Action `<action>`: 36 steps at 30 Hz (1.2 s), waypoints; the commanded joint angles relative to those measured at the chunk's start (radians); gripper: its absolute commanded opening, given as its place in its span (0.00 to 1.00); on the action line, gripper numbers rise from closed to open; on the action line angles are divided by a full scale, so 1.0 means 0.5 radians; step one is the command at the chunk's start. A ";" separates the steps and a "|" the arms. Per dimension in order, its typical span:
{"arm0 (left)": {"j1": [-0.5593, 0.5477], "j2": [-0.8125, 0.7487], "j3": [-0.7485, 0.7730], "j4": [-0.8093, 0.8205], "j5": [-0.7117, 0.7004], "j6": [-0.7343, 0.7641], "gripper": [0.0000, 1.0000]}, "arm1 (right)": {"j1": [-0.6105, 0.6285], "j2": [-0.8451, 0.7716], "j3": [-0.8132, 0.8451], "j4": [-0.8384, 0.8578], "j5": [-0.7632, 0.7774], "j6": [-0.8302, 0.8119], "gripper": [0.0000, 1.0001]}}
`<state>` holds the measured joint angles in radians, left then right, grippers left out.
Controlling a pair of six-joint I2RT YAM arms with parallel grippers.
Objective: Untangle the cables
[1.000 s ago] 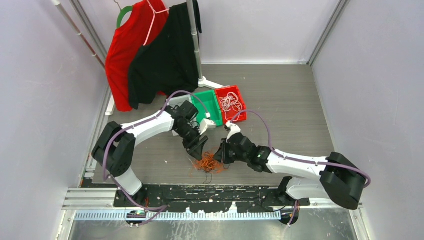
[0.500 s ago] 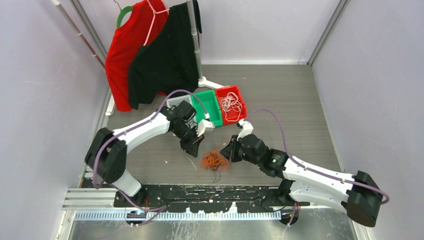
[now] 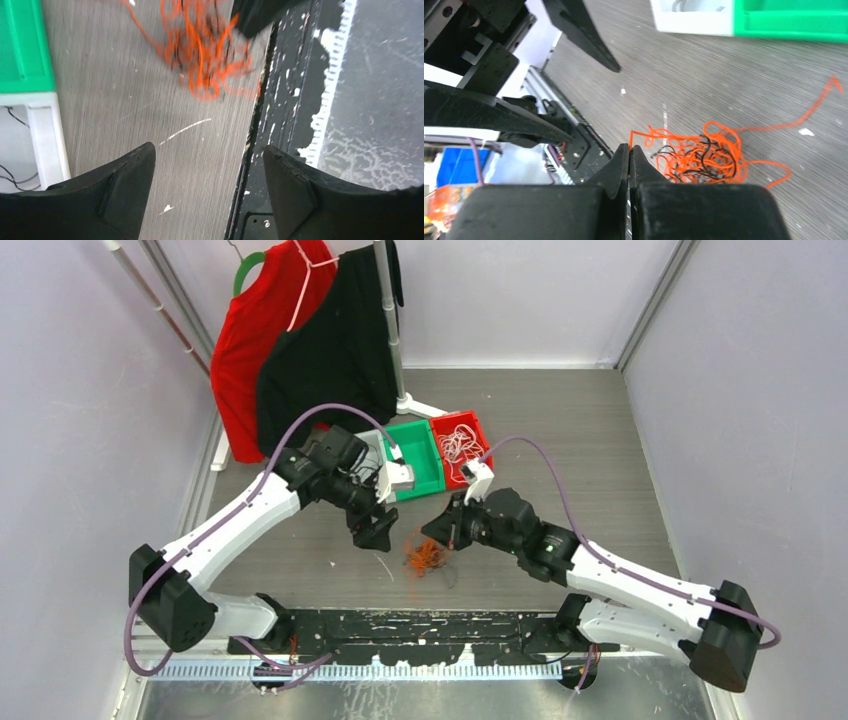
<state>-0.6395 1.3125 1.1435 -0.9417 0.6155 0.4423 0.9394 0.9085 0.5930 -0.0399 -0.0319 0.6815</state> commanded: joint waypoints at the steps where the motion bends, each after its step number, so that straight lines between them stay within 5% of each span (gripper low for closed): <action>1: 0.009 0.013 0.168 -0.012 0.266 -0.087 0.80 | -0.002 0.156 0.238 0.285 -0.300 -0.067 0.01; 16: 0.014 -0.069 0.061 0.021 0.186 0.025 0.69 | -0.003 0.399 0.335 0.560 -0.650 0.062 0.01; 22: 0.017 -0.102 0.051 0.032 0.276 0.010 0.57 | -0.003 0.451 0.340 0.617 -0.709 0.144 0.01; 26: 0.018 -0.156 0.026 0.036 0.287 -0.001 0.43 | -0.003 0.460 0.330 0.672 -0.724 0.194 0.01; 32: 0.031 -0.182 0.059 0.045 0.222 -0.061 0.07 | -0.004 0.503 0.315 0.675 -0.696 0.236 0.01; 36: 0.037 -0.213 0.066 0.117 0.017 -0.207 0.00 | -0.001 0.464 0.234 0.683 -0.547 0.240 0.02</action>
<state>-0.6315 1.2427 1.1545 -0.9379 0.6994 0.4072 0.9390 1.1652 0.7139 0.2325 -0.3599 0.7841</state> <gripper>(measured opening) 0.033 0.044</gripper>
